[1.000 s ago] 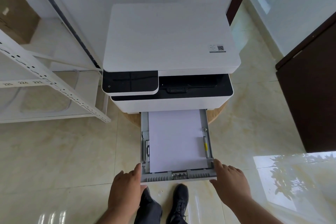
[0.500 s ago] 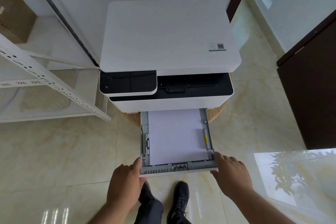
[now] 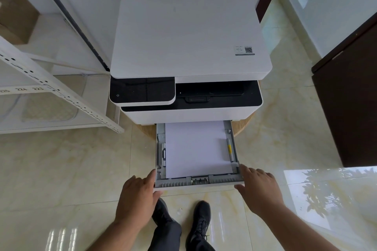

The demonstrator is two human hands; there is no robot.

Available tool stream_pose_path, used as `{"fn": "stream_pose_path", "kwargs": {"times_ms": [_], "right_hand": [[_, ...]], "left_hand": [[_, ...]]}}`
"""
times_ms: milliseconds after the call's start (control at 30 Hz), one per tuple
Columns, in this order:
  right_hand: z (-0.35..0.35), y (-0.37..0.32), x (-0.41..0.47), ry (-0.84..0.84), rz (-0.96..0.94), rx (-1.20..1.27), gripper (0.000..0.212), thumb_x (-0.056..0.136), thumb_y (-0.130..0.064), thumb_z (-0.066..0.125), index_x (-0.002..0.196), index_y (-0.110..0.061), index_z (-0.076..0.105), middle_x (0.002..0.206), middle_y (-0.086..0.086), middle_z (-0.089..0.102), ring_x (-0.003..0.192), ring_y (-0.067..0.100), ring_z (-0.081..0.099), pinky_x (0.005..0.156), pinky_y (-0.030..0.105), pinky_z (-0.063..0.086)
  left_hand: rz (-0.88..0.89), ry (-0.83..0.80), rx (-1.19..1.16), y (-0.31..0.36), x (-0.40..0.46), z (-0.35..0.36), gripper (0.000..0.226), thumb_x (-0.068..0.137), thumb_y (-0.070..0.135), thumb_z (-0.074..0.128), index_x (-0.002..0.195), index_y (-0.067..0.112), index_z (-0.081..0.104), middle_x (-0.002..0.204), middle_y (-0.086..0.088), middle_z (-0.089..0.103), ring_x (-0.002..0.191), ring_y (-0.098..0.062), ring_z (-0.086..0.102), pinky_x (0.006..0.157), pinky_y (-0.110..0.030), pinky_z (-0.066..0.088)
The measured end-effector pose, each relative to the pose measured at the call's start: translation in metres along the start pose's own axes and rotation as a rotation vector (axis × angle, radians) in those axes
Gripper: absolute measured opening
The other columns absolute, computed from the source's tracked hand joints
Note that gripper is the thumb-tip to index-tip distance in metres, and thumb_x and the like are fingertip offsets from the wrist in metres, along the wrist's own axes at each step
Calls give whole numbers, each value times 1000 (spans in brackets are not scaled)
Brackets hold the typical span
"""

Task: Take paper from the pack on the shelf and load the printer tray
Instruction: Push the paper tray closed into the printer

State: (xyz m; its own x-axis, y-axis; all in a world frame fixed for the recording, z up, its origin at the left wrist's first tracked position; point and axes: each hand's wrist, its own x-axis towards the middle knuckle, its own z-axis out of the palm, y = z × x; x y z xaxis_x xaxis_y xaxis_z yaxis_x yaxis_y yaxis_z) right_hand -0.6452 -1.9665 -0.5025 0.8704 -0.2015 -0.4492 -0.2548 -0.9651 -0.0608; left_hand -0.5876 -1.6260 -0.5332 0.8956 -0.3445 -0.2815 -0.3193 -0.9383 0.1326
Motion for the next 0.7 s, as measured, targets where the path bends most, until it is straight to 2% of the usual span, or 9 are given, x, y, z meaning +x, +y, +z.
{"fn": "stream_pose_path", "kwargs": {"times_ms": [133, 333, 533, 700], "right_hand": [[-6, -1, 10, 5, 10, 5, 50, 99, -51, 55, 142, -27, 45, 124, -10, 70, 115, 19, 63, 96, 35, 45], [-3, -5, 23, 13, 17, 30, 52, 98, -52, 57, 142, -28, 45, 121, -10, 71, 111, 18, 65, 95, 35, 48], [-6, -4, 31, 13, 10, 29, 50, 96, -54, 60, 137, -29, 50, 117, -10, 73, 110, 19, 65, 96, 35, 46], [-10, -4, 34, 56, 24, 43, 50, 97, -52, 58, 141, -29, 49, 118, -11, 73, 111, 18, 64, 98, 34, 46]], "left_hand": [[-8, 35, 13, -1, 13, -1, 67, 81, 48, 82, 138, 17, 63, 68, 8, 68, 67, -16, 68, 104, -40, 53], [-33, 61, 20, -6, 27, 1, 66, 87, 51, 74, 143, 21, 57, 79, 8, 74, 79, -16, 72, 112, -41, 46], [-37, 72, 42, -11, 34, -3, 66, 83, 48, 80, 139, 19, 62, 85, 6, 77, 84, -20, 74, 114, -47, 45], [-15, 87, 28, -10, 35, -6, 62, 91, 47, 71, 144, 19, 57, 94, 7, 78, 89, -19, 74, 116, -49, 43]]}}
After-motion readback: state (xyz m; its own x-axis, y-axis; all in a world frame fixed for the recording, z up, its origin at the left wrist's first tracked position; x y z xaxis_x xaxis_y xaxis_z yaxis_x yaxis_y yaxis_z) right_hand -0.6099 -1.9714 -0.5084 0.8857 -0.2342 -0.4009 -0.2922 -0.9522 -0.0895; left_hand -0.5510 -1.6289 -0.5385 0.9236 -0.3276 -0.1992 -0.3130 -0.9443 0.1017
